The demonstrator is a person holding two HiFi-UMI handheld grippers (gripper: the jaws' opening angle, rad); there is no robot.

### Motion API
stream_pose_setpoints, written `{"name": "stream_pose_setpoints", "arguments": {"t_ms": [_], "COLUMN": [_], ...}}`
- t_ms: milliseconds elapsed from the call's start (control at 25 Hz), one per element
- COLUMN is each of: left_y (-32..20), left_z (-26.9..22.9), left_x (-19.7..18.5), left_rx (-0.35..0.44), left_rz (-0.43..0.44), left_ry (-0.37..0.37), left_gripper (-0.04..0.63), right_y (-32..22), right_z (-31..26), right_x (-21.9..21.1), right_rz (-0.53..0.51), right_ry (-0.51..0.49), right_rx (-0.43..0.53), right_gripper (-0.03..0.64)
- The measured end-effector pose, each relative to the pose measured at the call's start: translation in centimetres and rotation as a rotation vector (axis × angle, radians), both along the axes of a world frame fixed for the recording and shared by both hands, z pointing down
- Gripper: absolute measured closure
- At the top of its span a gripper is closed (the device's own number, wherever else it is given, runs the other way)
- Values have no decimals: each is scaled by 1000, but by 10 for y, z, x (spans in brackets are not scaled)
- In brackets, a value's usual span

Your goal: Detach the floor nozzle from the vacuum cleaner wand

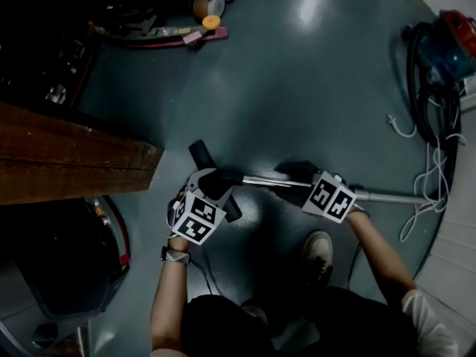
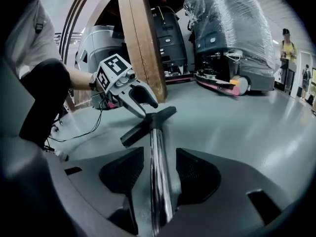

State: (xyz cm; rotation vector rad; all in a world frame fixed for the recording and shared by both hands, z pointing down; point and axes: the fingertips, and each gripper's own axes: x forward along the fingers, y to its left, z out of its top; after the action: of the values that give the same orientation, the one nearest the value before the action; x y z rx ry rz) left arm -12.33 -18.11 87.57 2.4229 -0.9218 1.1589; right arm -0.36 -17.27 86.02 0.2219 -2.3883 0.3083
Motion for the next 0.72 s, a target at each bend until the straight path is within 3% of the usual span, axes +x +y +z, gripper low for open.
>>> {"name": "stream_pose_setpoints", "arguments": {"t_ms": [720], "left_y": [3], "left_z": [36], "left_x": [5], "left_rx": [-83], "left_rz": [64], "left_ry": [-93], "left_gripper": [316], "right_y": [9], "right_z": [44], "right_x": [16], "right_rz": [-117], "right_ry": [105], "right_rx": [-87], "right_gripper": [407]}}
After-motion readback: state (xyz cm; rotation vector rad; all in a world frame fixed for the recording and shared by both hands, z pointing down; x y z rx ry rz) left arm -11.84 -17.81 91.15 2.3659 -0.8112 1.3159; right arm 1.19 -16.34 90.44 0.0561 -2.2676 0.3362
